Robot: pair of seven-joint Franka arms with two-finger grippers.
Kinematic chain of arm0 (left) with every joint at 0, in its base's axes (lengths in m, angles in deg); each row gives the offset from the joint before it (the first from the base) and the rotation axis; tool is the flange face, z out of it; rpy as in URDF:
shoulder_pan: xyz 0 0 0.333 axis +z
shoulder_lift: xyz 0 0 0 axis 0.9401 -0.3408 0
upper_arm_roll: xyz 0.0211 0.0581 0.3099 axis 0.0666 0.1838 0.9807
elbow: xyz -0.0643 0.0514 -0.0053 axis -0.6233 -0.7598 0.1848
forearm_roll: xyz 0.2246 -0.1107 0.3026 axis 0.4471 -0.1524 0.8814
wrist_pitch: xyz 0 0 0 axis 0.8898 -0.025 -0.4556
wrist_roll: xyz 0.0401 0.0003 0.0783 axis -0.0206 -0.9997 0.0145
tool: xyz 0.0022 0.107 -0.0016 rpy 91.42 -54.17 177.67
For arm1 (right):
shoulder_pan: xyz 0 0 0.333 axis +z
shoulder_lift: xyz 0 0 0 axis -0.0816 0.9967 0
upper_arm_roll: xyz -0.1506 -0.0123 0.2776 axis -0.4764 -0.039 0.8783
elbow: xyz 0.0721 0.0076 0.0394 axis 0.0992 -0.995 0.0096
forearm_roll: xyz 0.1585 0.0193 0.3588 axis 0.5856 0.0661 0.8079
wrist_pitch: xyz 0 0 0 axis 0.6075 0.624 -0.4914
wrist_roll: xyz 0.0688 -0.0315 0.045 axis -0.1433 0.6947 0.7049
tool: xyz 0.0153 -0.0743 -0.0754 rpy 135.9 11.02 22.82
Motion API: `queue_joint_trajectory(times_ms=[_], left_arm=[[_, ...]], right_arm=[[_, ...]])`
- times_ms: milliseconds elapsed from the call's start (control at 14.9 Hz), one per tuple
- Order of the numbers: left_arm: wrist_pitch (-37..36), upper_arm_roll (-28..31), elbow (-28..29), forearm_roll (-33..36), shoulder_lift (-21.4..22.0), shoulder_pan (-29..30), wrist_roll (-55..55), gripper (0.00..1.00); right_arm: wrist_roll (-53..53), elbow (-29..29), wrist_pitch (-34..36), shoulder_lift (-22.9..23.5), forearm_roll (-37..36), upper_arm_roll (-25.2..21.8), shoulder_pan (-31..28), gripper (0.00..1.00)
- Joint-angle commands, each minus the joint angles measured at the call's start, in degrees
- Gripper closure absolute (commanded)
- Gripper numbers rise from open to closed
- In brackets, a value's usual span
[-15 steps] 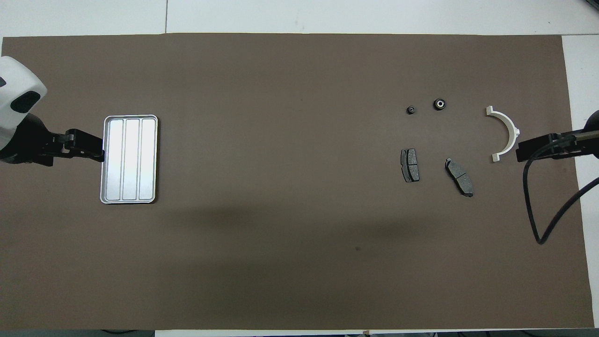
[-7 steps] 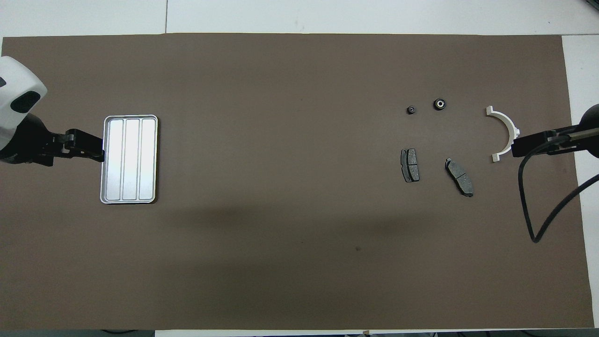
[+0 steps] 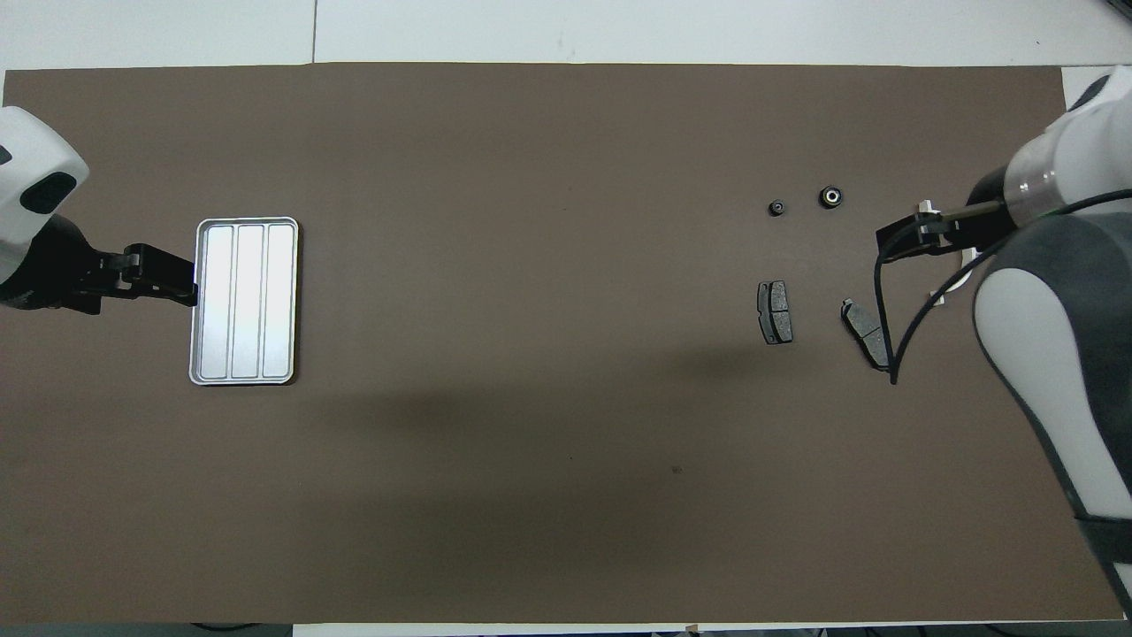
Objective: Pick bearing gear from pile to tray
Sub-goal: 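Reach the right gripper down to the small black gear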
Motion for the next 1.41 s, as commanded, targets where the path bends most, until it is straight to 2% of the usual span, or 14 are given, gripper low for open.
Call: queue_joint_trajectory(times_ms=[0,202,403,672,1008,1142,1344], left_arm=[[-0.5,-0.1,0.6,0.6,0.5,0.2,-0.6,0.0],[-0.5,-0.1,0.6,0.6,0.5,0.1,-0.6,0.0],[-0.5,-0.1,0.6,0.6,0.5,0.2,-0.6,0.0],[-0.5,-0.1,0.6,0.6,0.5,0.2,-0.6,0.0],[-0.5,-0.1,0.6,0.6,0.5,0.2,-0.6,0.0],[-0.5,-0.1,0.6,0.6,0.5,0.2,-0.6,0.0],[-0.5,-0.1,0.6,0.6,0.5,0.2,-0.6,0.0]], right_arm=[[-3.3,1.0,-4.3,6.0,-0.1,0.0,0.3,0.0],[-5.4,4.1,-8.6,13.7,0.0,0.0,1.1,0.0],[-6.8,9.2,-8.1,21.0,0.1,0.0,1.1,0.0],[-6.9,18.8,-7.9,31.6,-0.9,0.0,2.4,0.0],[-7.7,20.3,-13.2,36.5,-3.0,-0.2,3.5,0.0],[-8.3,20.3,-14.8,37.1,-3.5,-0.1,3.5,0.0],[-8.4,20.1,-16.2,37.4,-4.2,-0.1,3.5,0.06]])
